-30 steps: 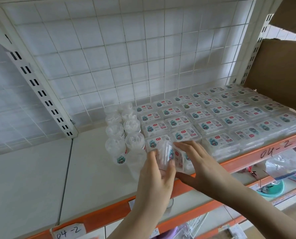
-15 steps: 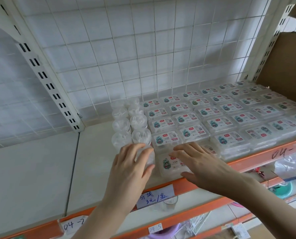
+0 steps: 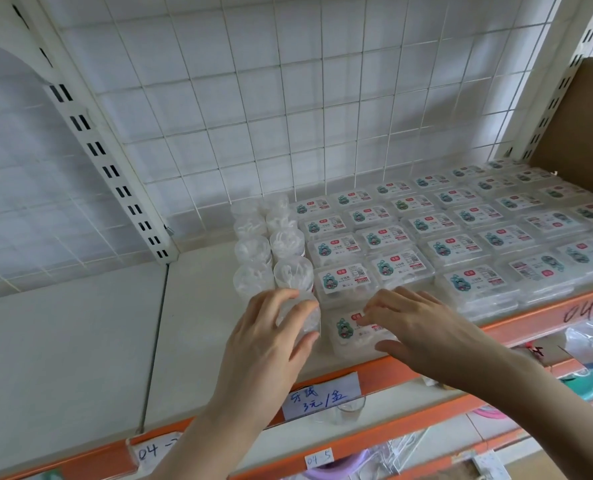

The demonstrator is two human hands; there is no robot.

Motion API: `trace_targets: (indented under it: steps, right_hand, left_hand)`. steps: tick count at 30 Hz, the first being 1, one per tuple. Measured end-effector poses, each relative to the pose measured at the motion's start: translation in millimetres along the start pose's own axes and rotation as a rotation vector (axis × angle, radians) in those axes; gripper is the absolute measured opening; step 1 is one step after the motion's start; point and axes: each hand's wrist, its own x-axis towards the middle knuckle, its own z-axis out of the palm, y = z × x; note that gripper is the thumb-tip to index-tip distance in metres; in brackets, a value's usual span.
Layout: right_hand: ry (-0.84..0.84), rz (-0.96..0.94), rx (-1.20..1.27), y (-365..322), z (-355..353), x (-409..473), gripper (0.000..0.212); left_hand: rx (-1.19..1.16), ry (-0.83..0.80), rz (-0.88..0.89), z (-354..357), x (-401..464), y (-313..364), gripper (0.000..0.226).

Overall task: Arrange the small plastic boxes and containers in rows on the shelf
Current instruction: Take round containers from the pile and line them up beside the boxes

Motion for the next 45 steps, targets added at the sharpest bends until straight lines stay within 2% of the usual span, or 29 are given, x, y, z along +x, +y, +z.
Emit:
trace_targets:
  steps: [3,7,10,14,17,20,22,24,28,32,36,39,45]
  right_hand:
    - [-0.008,0.006,0.025,-0.6,-6.8,0.8,0.029]
    - [0.142,0.018,0.092,-3.3,-20.2,6.1,0.017]
    - [0.222,0.054,0.328,-11.6,-28.7,13.6,0.019]
    - [0.185,0.037,0.594,-31.9,-31.4,32.4,0.036]
    - [0.080,0.056,0.732,-41.9,-29.9,49.6,0.052]
    - [0.006,0.020,0.843,-48.4,-28.0,60.8,0.069]
    - [0.003,-0.026,0.771,-52.1,-26.2,64.0,0.073]
    - [0.036,-0.050,0.694,-52.3,-23.3,64.9,0.064]
    - [0.117,-0.078,0.436,-45.5,-13.4,59.3,0.054]
    - [0.205,-0.110,0.117,-47.7,-2.1,50.5,0.050]
    - [0.222,-0.084,0.182,-43.0,2.8,49.0,0.047]
    - [0.226,-0.100,0.238,-39.6,2.7,49.1,0.039]
    - [0.199,-0.114,0.248,-35.3,1.1,48.9,0.045]
  left_hand:
    - [-0.056,-0.004,-0.031,-1.1,1.2,-1.0,0.031]
    - [-0.232,0.043,-0.099,-4.9,2.7,-3.2,0.029]
    - [-0.392,0.106,-0.159,-9.9,7.7,-6.4,0.030]
    - [-0.607,0.114,-0.207,-19.0,14.1,-11.5,0.029]
    - [-0.872,0.022,-0.260,-28.4,14.9,-15.5,0.025]
    - [-0.970,-0.075,-0.267,-33.3,13.9,-20.3,0.022]
    - [-0.950,-0.120,-0.255,-33.6,12.0,-22.1,0.023]
    - [-0.875,-0.107,-0.239,-31.7,8.6,-23.5,0.026]
    - [-0.486,0.034,-0.119,-21.9,-3.4,-25.3,0.029]
    - [-0.436,0.037,-0.121,-10.1,-13.1,-24.5,0.021]
    - [-0.402,0.061,-0.077,-1.6,-9.3,-29.0,0.012]
    - [-0.399,0.078,-0.066,1.4,-4.4,-28.4,0.020]
    - [-0.434,0.073,-0.042,2.8,-2.8,-25.2,0.022]
